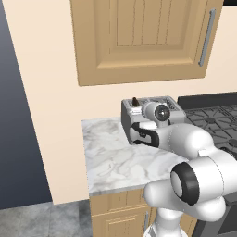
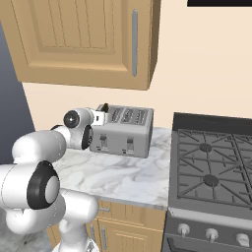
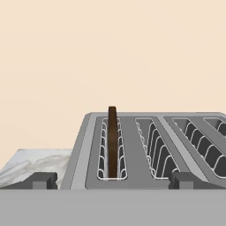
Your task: Start the toaster. Once the lever pops up, take the bread to the plate on the dining counter.
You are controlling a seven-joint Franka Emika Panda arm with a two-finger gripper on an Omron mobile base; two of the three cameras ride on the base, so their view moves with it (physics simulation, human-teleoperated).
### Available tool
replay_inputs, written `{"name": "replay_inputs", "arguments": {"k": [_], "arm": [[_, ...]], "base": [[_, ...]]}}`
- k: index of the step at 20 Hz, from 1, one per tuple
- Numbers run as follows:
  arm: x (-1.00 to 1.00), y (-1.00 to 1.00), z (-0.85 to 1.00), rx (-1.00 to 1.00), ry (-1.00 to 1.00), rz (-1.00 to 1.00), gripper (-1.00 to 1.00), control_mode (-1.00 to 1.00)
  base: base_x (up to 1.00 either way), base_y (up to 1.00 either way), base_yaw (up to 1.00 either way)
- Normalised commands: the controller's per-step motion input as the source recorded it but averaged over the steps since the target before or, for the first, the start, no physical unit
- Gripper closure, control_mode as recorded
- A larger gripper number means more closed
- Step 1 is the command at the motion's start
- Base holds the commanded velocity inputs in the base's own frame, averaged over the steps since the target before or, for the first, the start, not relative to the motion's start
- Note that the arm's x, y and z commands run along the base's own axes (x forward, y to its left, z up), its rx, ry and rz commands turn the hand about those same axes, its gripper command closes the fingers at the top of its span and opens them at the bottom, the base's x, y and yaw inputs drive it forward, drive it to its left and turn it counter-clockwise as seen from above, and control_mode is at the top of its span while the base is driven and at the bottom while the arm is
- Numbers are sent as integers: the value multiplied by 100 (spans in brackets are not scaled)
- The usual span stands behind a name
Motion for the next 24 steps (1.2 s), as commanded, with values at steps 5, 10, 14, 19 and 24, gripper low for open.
{"name": "replay_inputs", "arguments": {"k": [5, 10, 14, 19, 24], "arm": [[0, 0, 0, 0, 0, 0, -100, -100], [0, 0, 0, 0, 0, 0, -100, -100], [0, 0, 0, 0, 0, 0, -100, -100], [0, 0, 0, 0, 0, 0, -100, -100], [0, 0, 0, 0, 0, 0, -100, -100]], "base": [[0, 0, 0], [0, 0, 0], [0, 0, 0], [0, 0, 0], [0, 0, 0]]}}
